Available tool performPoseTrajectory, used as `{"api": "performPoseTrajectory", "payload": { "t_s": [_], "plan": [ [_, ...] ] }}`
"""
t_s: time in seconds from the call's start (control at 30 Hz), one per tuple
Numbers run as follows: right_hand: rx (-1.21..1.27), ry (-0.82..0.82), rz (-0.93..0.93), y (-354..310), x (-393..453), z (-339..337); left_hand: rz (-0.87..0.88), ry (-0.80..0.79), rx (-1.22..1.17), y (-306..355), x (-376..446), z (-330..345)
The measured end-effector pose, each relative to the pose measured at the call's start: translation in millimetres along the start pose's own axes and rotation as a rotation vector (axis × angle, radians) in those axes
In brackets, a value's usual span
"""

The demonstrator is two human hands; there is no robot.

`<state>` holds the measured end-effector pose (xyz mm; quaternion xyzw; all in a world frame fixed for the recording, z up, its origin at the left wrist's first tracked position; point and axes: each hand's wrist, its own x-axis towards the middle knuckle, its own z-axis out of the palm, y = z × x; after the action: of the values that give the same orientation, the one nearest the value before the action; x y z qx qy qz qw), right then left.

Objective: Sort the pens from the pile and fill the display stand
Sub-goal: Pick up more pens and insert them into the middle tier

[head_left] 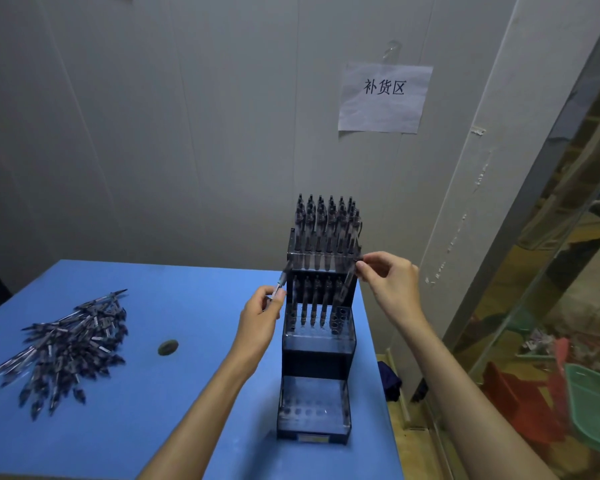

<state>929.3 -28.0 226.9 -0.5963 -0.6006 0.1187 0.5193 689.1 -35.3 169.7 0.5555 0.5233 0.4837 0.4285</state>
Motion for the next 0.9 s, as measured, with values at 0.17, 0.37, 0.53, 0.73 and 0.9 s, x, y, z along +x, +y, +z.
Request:
{"api": "performPoseTrajectory", "payload": {
  "t_s": [0.17, 0.37, 0.53, 0.73, 0.9],
  "plan": [
    [-0.107, -0.009, -0.062, 9.1, -8.5, 6.3, 0.017, 0.013, -0.005, -3.1, 0.5, -5.4],
    [-0.138, -0.034, -0.032, 22.0, -16.9, 18.5, 0.021, 0.004, -0.008, -6.2, 1.1, -6.9],
    [-0.178, -0.098, 0.029, 34.5, -28.3, 30.3, 0.018, -0.006, -0.011, -8.1, 2.4, -8.9],
    [-0.248, -0.077, 0.043, 35.9, -27.1, 25.2, 0.011, -0.027, -0.055, -8.1, 2.3, -11.8],
    [-0.018, -0.13, 0.013, 5.4, -23.4, 26.1, 0.034, -0.054, -0.047, 1.0, 0.0, -12.8]
  ]
}}
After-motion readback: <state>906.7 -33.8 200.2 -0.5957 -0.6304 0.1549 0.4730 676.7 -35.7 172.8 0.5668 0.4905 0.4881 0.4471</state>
